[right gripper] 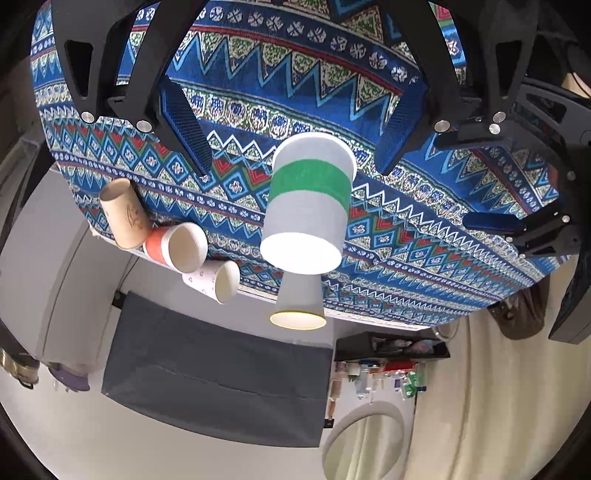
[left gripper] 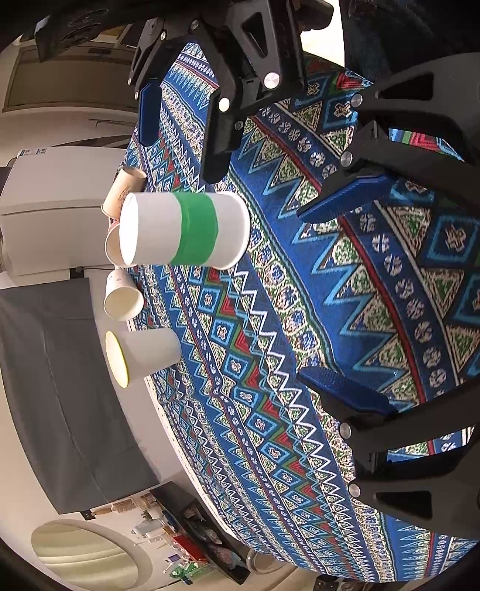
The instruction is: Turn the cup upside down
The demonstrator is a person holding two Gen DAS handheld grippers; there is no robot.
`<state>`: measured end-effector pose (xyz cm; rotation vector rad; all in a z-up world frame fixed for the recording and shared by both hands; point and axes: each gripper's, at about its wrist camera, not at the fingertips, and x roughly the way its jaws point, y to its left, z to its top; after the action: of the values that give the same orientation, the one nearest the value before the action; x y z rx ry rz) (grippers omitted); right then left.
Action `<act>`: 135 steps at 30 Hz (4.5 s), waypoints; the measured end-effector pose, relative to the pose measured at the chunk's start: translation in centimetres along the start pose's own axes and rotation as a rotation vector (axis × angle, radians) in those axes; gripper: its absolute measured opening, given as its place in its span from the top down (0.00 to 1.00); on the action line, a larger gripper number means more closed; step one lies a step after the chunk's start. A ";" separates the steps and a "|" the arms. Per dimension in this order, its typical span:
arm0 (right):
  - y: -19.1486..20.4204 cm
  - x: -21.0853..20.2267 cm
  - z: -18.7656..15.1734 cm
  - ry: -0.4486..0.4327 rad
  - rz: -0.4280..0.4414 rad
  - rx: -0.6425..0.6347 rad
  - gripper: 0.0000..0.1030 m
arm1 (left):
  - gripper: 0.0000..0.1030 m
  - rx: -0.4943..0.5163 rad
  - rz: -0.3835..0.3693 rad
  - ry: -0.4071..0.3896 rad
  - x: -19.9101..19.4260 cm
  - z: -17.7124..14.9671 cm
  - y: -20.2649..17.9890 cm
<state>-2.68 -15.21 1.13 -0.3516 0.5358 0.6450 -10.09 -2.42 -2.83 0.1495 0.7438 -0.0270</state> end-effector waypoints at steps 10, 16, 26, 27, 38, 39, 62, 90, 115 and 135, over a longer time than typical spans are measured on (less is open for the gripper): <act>-1.9 -0.6 -2.3 0.030 0.005 0.086 0.17 | 0.23 -0.016 -0.020 0.006 0.3 0.2 -1.8; -3.1 -1.1 -2.9 0.008 0.049 0.171 0.17 | 0.23 -0.022 -0.018 -0.005 0.2 0.1 -2.5; -3.2 -3.0 -3.5 -0.042 0.032 0.163 0.17 | 0.23 -0.006 -0.016 -0.038 -0.8 0.2 -3.4; -3.2 -3.1 -3.5 -0.043 0.031 0.160 0.17 | 0.23 -0.009 -0.014 -0.041 -0.8 0.2 -3.4; -2.5 -3.5 -3.8 -0.038 0.008 0.113 0.17 | 0.23 -0.047 -0.029 -0.049 -1.3 -0.6 -2.9; -2.5 -3.6 -3.8 -0.039 0.007 0.115 0.17 | 0.23 -0.050 -0.029 -0.051 -1.3 -0.6 -2.9; -2.8 -4.7 -4.8 -0.050 0.034 0.168 0.16 | 0.22 -0.079 0.016 -0.130 -2.1 -0.7 -2.4; -2.6 -4.1 -4.7 -0.034 0.040 0.165 0.16 | 0.22 -0.114 -0.017 -0.120 -1.1 -0.3 -1.8; -2.8 -3.8 -4.9 -0.018 0.049 0.176 0.14 | 0.22 -0.092 -0.028 -0.100 -0.8 -0.3 -2.3; -3.1 -5.3 -3.9 -0.071 0.028 0.171 0.14 | 0.21 -0.076 -0.109 -0.069 -0.1 1.1 -2.7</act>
<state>-5.68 -21.87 1.44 -0.1595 0.5244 0.6315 -9.59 -5.28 -2.31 0.0355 0.6827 -0.1076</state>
